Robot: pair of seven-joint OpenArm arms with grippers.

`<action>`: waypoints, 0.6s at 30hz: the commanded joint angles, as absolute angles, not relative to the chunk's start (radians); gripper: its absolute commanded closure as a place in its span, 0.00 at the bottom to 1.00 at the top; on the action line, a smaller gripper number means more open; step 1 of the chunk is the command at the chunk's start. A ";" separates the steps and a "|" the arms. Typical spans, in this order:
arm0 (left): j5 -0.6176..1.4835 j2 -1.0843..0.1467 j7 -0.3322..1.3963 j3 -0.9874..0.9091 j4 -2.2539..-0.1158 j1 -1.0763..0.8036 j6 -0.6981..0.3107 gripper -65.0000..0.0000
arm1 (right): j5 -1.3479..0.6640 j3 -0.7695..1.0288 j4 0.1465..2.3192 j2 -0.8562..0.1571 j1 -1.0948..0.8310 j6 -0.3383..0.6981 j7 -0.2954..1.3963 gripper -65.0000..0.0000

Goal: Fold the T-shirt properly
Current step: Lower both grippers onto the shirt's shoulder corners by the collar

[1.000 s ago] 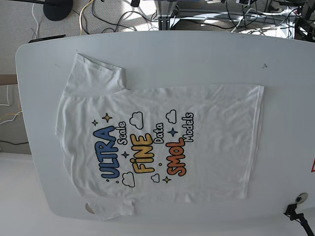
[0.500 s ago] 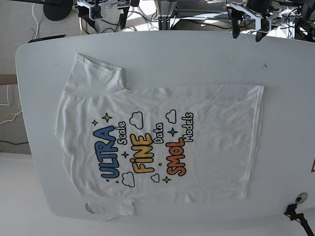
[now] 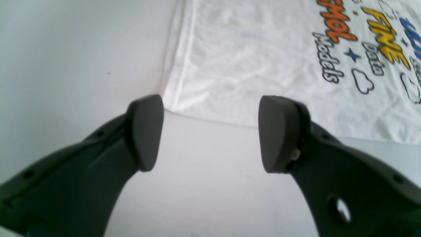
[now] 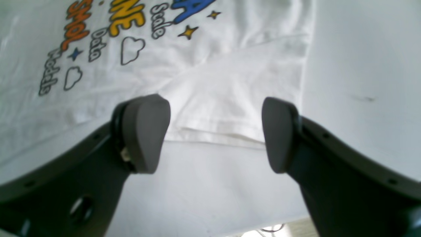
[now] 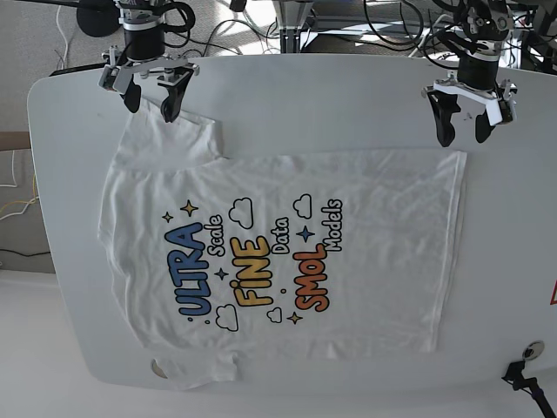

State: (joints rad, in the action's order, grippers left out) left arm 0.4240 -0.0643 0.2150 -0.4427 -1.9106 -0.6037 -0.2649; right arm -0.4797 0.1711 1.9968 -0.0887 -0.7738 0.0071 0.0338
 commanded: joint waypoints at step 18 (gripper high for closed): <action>0.521 -0.088 0.545 -0.728 -1.862 -0.390 -0.415 0.35 | -1.079 0.575 1.817 -0.113 -0.662 0.174 0.550 0.31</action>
State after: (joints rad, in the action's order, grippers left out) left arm 0.5224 -0.0765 0.5720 -0.7231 -1.8477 -0.3935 -0.4099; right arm -1.0634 0.5671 1.8114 -0.1158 -0.6552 0.1604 0.5705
